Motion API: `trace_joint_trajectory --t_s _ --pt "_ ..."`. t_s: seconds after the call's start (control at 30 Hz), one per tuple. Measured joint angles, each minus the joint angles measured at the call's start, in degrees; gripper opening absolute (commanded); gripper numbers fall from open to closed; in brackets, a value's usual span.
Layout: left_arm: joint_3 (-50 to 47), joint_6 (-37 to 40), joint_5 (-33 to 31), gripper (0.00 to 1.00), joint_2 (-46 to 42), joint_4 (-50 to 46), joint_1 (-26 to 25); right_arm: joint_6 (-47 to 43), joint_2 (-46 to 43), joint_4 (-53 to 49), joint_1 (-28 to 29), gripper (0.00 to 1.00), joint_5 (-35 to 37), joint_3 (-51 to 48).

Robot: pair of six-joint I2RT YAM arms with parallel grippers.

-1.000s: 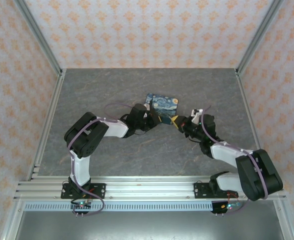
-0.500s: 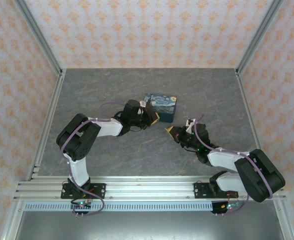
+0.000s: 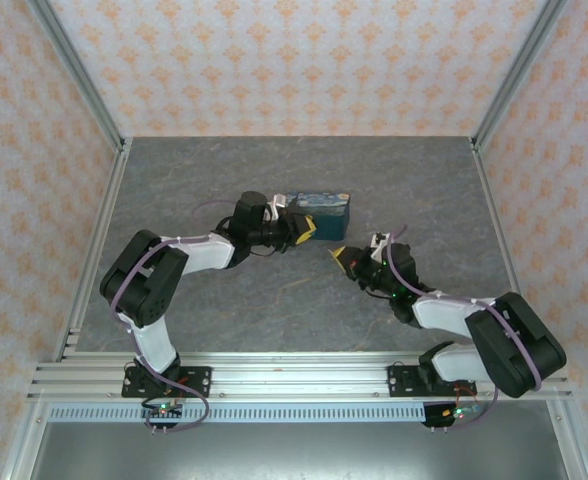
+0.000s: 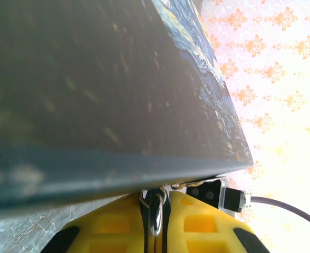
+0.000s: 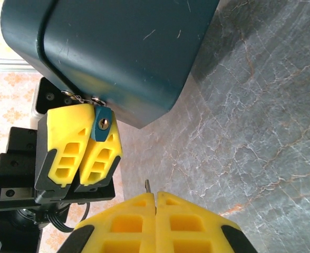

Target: Unlock the padlock with the key

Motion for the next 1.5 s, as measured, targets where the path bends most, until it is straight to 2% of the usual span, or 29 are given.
trace_joint_trajectory --t_s 0.47,0.87,1.5 --pt "0.0 -1.44 1.97 0.0 -0.87 -0.02 0.2 4.57 3.19 4.31 0.11 0.0 -0.28 3.41" --pt "0.0 -2.67 2.03 0.0 -0.94 0.0 0.2 4.66 6.91 5.44 0.37 0.0 -1.09 7.78" --pt "0.0 -2.64 2.01 0.0 -0.94 0.0 0.2 4.83 10.38 6.25 0.63 0.0 -1.05 8.31"
